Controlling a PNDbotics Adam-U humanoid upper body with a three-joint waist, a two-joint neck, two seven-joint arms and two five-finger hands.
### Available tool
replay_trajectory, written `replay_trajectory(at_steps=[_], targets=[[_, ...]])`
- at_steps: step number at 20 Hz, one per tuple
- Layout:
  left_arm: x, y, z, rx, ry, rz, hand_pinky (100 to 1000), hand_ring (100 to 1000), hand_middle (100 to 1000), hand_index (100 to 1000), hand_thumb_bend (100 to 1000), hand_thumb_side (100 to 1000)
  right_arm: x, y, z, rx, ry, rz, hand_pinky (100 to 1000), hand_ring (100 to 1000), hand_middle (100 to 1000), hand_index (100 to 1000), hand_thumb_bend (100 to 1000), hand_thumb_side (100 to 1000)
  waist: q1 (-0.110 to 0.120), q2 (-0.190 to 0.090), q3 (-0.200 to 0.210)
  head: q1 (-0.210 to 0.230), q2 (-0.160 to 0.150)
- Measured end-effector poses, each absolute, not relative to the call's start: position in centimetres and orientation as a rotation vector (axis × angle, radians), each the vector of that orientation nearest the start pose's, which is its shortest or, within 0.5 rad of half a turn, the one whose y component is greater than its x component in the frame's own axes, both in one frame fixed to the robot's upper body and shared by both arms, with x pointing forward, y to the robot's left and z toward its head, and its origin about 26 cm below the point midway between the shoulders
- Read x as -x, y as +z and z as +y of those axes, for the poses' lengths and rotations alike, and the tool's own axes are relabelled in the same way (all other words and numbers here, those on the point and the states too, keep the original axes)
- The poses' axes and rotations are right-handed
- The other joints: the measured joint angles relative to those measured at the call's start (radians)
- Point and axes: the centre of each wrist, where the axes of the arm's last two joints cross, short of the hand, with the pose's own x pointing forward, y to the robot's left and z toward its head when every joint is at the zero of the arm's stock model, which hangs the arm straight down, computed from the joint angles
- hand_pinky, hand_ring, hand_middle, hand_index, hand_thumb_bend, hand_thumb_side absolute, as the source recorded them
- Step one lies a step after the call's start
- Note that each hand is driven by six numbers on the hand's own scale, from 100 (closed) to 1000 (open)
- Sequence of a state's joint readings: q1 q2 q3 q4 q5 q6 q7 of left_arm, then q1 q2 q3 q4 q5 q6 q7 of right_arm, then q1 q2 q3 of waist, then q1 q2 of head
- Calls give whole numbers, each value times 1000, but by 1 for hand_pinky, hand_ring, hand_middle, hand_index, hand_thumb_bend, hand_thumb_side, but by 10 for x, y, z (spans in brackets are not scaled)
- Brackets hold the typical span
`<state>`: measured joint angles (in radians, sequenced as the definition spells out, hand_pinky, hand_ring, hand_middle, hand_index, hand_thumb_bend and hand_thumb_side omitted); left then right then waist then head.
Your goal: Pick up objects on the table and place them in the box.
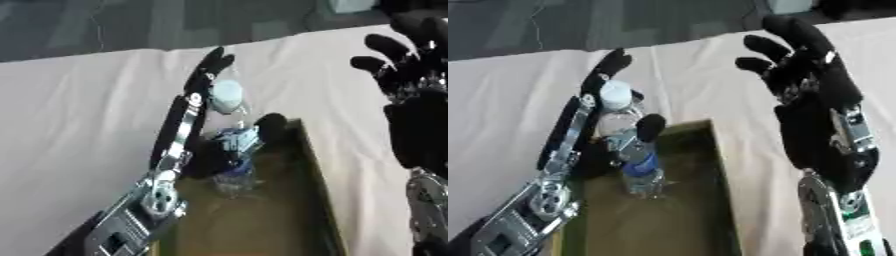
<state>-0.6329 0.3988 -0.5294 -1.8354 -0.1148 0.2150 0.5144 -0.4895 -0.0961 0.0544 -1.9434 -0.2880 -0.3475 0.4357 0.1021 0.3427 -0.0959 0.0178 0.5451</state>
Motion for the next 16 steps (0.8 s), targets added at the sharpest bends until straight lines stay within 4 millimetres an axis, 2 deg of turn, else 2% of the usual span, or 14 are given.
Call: replay_trajectory(at_steps=[1,2,4,8,10,11,13,16], targets=[[-317,208,128,-323,-435,-2287,550,640,1000,918,382,856,-320,226,-189,800,-776,3273,813,863,880,923,100,824,0,-1,0,0,0],[-313,211,130,-331,-402,-2305,557,643,1000,915,342,885,-320,226,-189,798,-774,3274,813,863,880,923,100,823,0,-3,3,0,0],[-305,221,135,-363,-334,-2348,594,664,1000,919,324,904,-320,225,-191,792,-770,3281,813,863,880,923,100,823,0,-9,12,-1,1],[-300,233,148,-483,-292,-2425,645,700,1000,929,438,870,-320,223,-192,782,-773,3292,811,862,879,923,100,827,-4,-14,24,-6,8],[-301,235,155,-554,-297,-2452,653,706,1000,927,460,860,-320,222,-194,775,-768,3299,810,861,878,922,100,828,-8,-19,29,-10,8],[-302,236,158,-589,-296,-2465,656,709,1000,927,448,891,-320,221,-194,773,-766,3300,810,861,878,922,100,823,-9,-19,33,-10,8],[-303,238,165,-650,-289,-2491,665,716,1000,927,478,837,-321,221,-194,771,-764,3304,810,861,877,922,100,828,-13,-20,38,-10,8],[-304,238,173,-733,-284,-2532,673,723,1000,926,480,833,-321,218,-196,765,-758,3316,810,862,877,922,100,829,-18,-22,53,-16,8]])
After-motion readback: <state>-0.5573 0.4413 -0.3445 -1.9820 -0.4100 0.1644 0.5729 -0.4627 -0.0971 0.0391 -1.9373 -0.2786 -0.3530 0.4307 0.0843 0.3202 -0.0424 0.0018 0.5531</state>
